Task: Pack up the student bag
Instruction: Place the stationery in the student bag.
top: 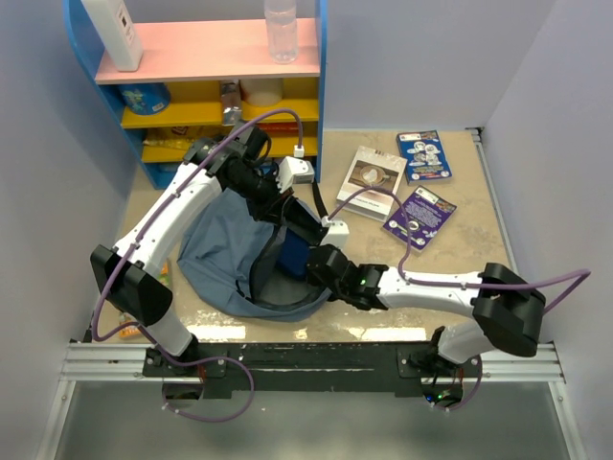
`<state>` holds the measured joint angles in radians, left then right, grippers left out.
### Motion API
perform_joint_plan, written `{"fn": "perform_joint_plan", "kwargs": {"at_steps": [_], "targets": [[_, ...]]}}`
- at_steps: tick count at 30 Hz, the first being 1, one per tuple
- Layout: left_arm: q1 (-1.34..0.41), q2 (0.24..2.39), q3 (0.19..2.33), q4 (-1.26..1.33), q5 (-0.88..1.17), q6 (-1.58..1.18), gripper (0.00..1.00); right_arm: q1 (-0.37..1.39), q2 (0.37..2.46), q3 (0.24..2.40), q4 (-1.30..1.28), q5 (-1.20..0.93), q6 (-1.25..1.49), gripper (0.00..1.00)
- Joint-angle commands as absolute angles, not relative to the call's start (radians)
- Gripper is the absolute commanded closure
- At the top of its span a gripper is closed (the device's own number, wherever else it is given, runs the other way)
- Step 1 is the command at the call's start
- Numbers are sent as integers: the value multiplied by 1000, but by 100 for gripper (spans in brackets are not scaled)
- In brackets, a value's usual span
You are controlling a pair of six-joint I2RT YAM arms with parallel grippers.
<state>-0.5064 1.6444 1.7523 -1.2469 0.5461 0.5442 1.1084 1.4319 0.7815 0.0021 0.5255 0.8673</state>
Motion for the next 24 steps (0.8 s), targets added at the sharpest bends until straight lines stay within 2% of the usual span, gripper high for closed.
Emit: {"fn": "perform_joint_plan", "kwargs": {"at_steps": [1, 12, 24], "targets": [[-512, 1601, 1756, -1224, 565, 557, 100, 1140, 1498, 796, -79, 460, 838, 100], [-512, 1598, 1756, -1224, 578, 558, 100, 1166, 1585, 847, -111, 489, 841, 100], [-512, 1583, 1740, -1249, 600, 581, 100, 1126, 1700, 922, 132, 730, 920, 100]]}}
